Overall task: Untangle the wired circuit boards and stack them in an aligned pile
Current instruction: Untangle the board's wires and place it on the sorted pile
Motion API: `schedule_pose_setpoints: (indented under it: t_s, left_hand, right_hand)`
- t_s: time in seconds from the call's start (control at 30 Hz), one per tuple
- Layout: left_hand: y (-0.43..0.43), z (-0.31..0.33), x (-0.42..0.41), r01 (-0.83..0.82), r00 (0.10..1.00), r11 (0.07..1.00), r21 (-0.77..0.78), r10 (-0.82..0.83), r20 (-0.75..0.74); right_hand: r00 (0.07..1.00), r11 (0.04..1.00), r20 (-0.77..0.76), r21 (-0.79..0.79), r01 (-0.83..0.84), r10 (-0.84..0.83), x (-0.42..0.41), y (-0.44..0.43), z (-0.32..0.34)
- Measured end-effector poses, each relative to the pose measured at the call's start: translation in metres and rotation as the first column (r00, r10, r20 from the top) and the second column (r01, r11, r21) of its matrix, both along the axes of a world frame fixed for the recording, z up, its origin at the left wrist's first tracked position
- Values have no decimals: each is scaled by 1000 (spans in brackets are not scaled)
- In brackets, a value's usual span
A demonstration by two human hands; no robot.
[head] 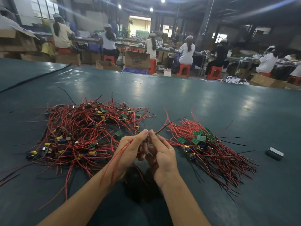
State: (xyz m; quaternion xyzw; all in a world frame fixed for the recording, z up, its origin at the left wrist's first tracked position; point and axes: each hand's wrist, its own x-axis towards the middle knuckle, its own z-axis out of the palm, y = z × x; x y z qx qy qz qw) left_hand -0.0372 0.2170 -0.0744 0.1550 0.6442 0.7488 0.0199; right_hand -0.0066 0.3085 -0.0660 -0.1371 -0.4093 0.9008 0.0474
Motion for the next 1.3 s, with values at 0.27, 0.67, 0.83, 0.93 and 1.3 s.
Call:
schedule_pose_setpoints:
  t_s: [0.27,0.67,0.83,0.93,1.3]
  left_hand:
    - [2,3,2,-34,999,999,-17,34,-1]
    - [-9,3,-5,-77,996,996,47,75,56]
    - [-8,2,-6,-76,985,985,156,50,166]
    - [-8,4,-6,-70,980,978,197,30,197]
    - [-14,5,-6,-70,959,957,281,-13,285]
  right_hand:
    - [962,965,88,56,254,-259,-7,28,5]
    - [965,962,0,-68,263,-264,-3,44,12]
    - [964,963,-48,-87,257,-262,0,43,13]
    - [954,954,-65,-89,288,-294,1,41,13]
    - [930,934,-107,-111,341,-352,-3,39,7]
